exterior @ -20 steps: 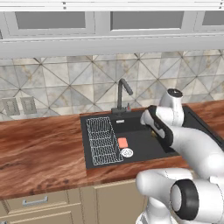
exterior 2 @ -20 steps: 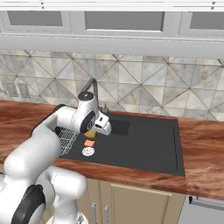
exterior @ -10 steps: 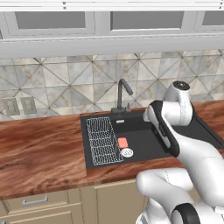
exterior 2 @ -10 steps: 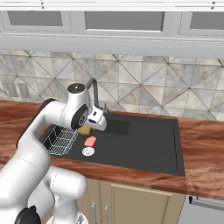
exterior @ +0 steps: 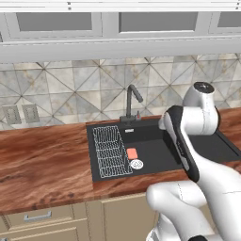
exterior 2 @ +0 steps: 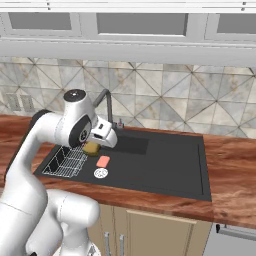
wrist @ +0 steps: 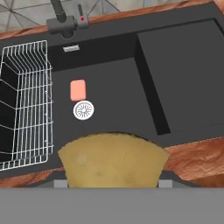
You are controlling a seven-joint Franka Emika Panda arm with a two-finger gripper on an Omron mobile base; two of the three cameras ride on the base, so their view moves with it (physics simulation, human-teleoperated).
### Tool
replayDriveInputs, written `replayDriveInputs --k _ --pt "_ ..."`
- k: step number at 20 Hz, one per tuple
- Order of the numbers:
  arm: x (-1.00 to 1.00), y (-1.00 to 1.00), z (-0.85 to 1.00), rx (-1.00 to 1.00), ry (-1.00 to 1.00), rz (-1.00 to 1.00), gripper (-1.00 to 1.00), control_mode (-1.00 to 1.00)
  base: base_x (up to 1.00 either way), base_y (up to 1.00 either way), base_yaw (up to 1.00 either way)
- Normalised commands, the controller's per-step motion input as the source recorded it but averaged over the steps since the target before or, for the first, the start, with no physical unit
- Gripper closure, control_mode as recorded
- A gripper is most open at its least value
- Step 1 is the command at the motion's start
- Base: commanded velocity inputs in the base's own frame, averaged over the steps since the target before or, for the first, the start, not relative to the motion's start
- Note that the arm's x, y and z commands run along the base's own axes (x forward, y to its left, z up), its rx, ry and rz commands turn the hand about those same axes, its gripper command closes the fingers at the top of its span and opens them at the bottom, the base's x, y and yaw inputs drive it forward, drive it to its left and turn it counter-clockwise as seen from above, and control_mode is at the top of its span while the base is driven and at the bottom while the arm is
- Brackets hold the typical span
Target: Pick up the bar soap and sponge from the sink, and place them back in the cabinet, and close the cabinet doors.
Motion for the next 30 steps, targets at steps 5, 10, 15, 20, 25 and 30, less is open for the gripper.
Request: replayDriveInputs --k 5,10,15,20,25,30 --pt "-0.38 0.00 0.31 0.00 -0.01 0.00 1.00 -1.00 0.00 0.00 0.00" --pt "-0.27 0.00 0.28 0.00 -0.03 0.02 1.00 -1.00 0.00 0.00 0.00" --pt "-0.14 0.01 0.14 0.00 -0.04 0.02 1.00 -1.00 0.00 0.00 0.00" --pt "-0.16 -0.02 0.11 0.00 -0.05 0.08 1.00 -1.00 0.00 0.00 0.00" --pt "-0.20 0.00 0.12 0.00 -0.06 0.07 1.00 -1.00 0.00 0.00 0.00" --pt "-0.17 0.06 0.27 -0.02 -0.03 0.02 1.00 -1.00 0.00 0.00 0.00"
